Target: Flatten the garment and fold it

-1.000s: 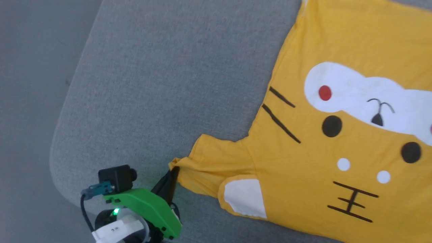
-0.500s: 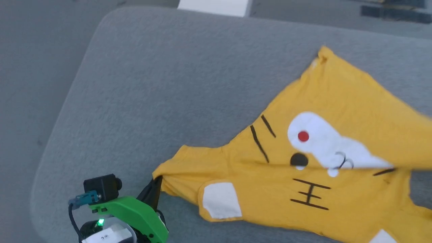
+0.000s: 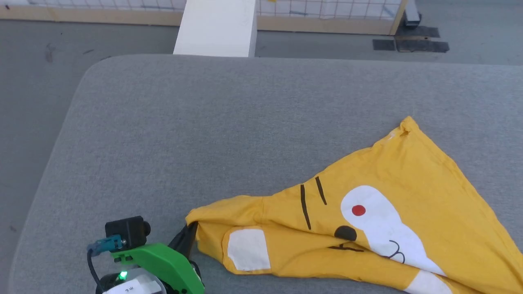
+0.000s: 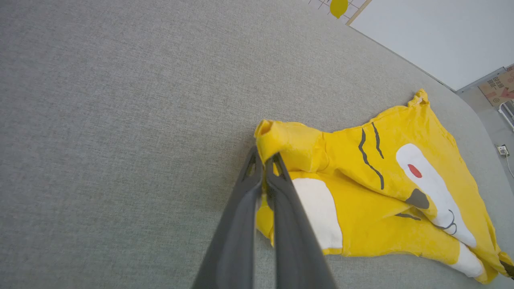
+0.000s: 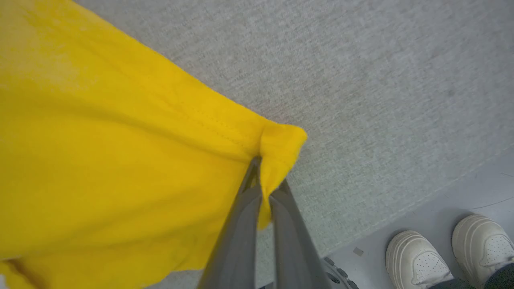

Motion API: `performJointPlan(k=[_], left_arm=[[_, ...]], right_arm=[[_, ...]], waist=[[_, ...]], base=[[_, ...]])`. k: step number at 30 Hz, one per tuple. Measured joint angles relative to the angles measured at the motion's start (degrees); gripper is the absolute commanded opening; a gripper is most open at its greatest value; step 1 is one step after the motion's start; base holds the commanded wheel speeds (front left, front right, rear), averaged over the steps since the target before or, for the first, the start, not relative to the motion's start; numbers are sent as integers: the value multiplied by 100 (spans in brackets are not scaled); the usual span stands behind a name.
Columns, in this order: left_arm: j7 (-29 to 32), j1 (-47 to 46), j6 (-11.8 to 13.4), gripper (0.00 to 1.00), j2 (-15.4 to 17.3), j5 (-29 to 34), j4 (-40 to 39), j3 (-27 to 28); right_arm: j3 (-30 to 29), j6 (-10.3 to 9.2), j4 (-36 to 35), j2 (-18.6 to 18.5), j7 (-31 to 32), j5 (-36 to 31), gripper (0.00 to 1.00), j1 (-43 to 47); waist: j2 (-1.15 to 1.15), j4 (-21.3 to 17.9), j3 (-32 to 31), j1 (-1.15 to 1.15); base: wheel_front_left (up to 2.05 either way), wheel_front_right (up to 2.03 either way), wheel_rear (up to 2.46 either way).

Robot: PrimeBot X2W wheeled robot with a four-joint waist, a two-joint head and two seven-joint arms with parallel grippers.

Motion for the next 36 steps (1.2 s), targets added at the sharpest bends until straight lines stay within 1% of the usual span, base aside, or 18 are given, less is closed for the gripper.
performJointPlan(k=[2, 3, 4, 5, 8, 11, 15, 18, 20, 22, 24, 25, 27, 29, 31, 34, 36], left_arm=[[29, 3, 10, 0, 14, -1, 1, 1], [53, 9, 15, 0, 22, -1, 2, 0], [67, 18, 18, 0, 30, -1, 3, 0], [74, 22, 18, 0, 34, -1, 3, -1], [91, 28, 19, 0, 41, -2, 8, -7], [100, 37, 25, 0, 46, -2, 7, -20], [115, 42, 41, 0, 47, -3, 9, -37], [115, 41, 41, 0, 47, -3, 3, -59], [114, 34, 41, 0, 46, -3, -3, -65], [108, 6, 41, 0, 47, -3, -3, -75], [96, -47, 41, 0, 44, -2, 1, -100], [89, -76, 40, 0, 42, -2, 5, -109], [80, -169, 32, 0, 32, -2, 23, -136], [57, -239, 12, 0, 14, -2, 43, -156], [44, -293, -10, 0, -9, -1, 67, -185], [27, -352, -20, 0, -40, 0, 112, -223], [-11, -403, -58, 0, -74, 1, 136, -256]], right_arm=[[24, 0, 118, -12, -11, 112, 0, -1], [76, 0, 154, -14, -67, 169, 25, -1], [124, 0, 158, -13, -151, 229, 56, -2], [160, -1, 148, -8, -236, 234, 100, -1], [280, -1, -46, 19, -681, 144, 100, 3], [449, -1, -385, 5, -1316, 43, 100, -83], [878, -1, -657, -211, -2202, 20, 100, -481], [1474, -1, -671, -504, -2791, 15, 100, -905], [1924, -1, -586, -703, -3052, 14, 100, -1212], [2419, -1, -355, -904, -3200, 35, 100, -1570], [2899, -1, 38, -1109, -3264, 109, 100, -2011], [3049, 0, 223, -1196, -3263, 120, 100, -2187], [3443, -1, 710, -1361, -3155, 197, 100, -2618], [3744, 0, 1124, -1481, -2900, 232, 100, -2959], [3967, -1, 1568, -1563, -2512, 260, 100, -3327], [4148, 0, 2104, -1661, -1897, 263, 100, -3798], [4167, 0, 2371, -1718, -1518, 238, 100, -4053]], waist=[[0, -46, -41, 0], [0, -68, -59, 0], [0, -89, -74, 0], [0, -102, -84, 0], [0, -138, -111, 0], [0, -147, -120, 0], [0, -128, -100, 0], [0, -104, -46, 0], [0, -90, 11, 0], [0, -71, 79, 0], [0, -40, 169, 0], [0, -25, 207, 0], [0, 32, 302, 0], [0, 103, 384, 0], [0, 193, 478, 0], [0, 325, 619, 0], [0, 414, 714, 0]], base=[[0, 0, 0], [0, 0, 0], [0, 0, 0], [0, 0, 0], [0, 0, 0], [0, 0, 0], [0, 0, 0], [0, 0, 0], [0, 0, 0], [0, 0, 0], [0, 0, 0], [0, 0, 0], [0, 0, 0], [0, 0, 0], [0, 0, 0], [0, 0, 0], [0, 0, 0]])
